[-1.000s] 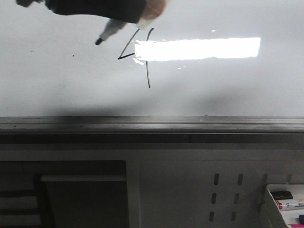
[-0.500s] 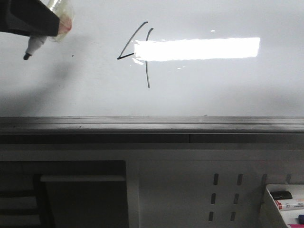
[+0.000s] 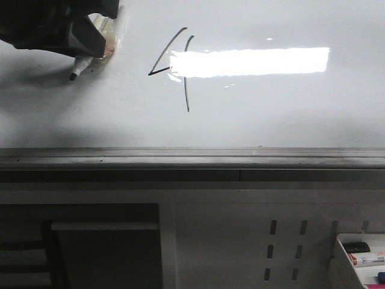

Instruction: Write number 4 on whiteboard

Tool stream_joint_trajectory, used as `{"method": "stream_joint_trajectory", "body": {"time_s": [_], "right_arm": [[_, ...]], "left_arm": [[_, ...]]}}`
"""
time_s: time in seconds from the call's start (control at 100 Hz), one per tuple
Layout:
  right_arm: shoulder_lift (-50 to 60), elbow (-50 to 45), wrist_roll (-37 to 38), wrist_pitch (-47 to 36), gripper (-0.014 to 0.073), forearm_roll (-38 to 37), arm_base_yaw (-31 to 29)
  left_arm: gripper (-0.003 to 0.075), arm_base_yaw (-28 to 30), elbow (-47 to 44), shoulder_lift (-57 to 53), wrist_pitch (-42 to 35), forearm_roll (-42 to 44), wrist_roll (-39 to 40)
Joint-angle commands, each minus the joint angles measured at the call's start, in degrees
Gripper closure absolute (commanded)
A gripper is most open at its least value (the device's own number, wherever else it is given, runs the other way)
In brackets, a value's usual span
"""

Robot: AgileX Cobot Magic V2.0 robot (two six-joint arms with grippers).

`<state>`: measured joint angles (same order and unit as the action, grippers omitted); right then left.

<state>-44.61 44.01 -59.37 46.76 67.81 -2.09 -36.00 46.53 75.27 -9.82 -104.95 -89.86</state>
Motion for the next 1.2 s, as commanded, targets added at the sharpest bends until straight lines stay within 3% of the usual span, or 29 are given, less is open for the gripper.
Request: {"method": "stream_joint_trajectory", "body": {"time_s": [0.0,0.49,0.66,0.77,0.9,1.19], "right_arm": [[0.3,1.4,-0.1,-1.9,0.0189,2.6,-0.4],[0.3,1.4,-0.1,-2.7,0.0189,2.6,-0.4],[0.3,1.4,-0.1,-2.8,0.0189,2.4,-0.4],[0.3,1.4,-0.1,-3.0,0.0189,2.1,-0.4],[0.3,1.4,-0.1,-3.5,0.0189,1.9,-0.4],[0.3,1.4,-0.1,-5.2,0.0189,0.8,-0.4]], "left_arm": [[0.0741,0.2,1.8,0.1,0.9,0.9,0.7],[0.0728,3.2,1.8,1.5,0.8,1.1,0.7],[0.0584,3.2,1.8,1.4,2.0,1.1,0.7],[0.0409,3.2,1.8,1.3,2.4,1.1,0.7],[0.0256,3.2,1.8,0.0,2.4,1.1,0.4],[0.0223,3.2,0.2,-10.0,2.4,8.0,0.3]]}}
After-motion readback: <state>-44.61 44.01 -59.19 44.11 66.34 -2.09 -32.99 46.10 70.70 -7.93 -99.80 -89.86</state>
